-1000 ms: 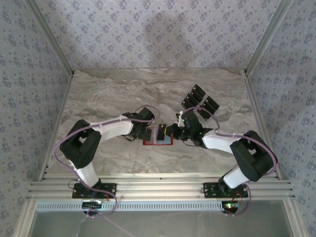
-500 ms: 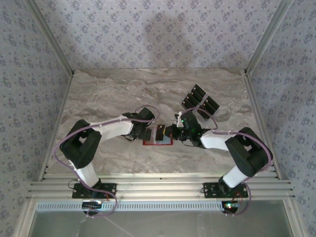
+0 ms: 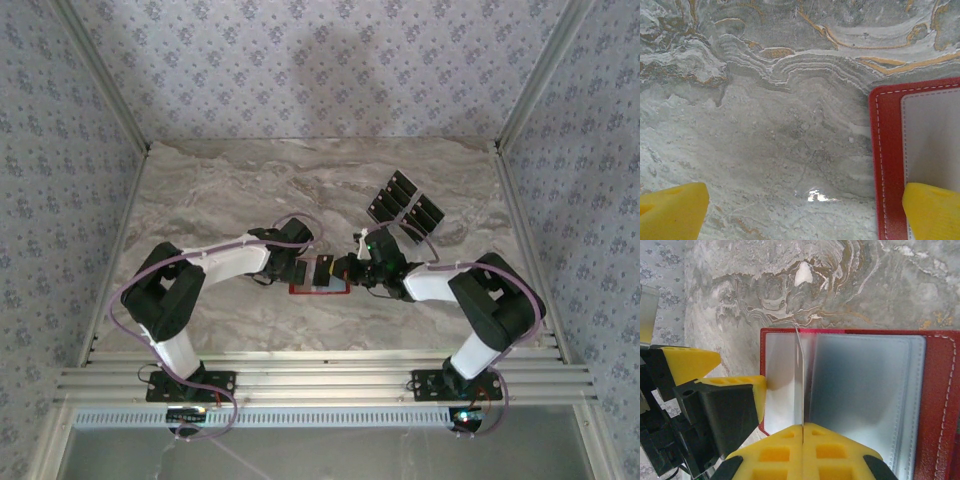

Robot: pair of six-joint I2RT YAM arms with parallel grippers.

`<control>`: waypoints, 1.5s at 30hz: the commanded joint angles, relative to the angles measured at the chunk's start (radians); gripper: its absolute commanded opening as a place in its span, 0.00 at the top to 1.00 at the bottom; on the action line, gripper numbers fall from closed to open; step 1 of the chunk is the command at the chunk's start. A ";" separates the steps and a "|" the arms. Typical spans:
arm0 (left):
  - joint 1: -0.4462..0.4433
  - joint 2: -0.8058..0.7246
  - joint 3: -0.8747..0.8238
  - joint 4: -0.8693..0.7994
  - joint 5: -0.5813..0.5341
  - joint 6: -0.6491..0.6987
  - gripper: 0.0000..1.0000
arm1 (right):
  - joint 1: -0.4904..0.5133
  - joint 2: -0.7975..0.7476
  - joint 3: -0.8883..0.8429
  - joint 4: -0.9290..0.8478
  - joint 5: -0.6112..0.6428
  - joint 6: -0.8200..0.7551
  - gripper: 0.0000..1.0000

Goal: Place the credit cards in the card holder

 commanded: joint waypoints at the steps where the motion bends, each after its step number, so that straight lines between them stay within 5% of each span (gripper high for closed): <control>1: -0.004 0.021 -0.001 -0.028 -0.023 -0.010 0.00 | 0.006 0.012 -0.017 0.024 -0.015 0.014 1.00; 45: -0.004 0.024 -0.005 -0.021 -0.017 -0.018 0.00 | -0.014 0.131 0.032 0.005 -0.134 0.002 1.00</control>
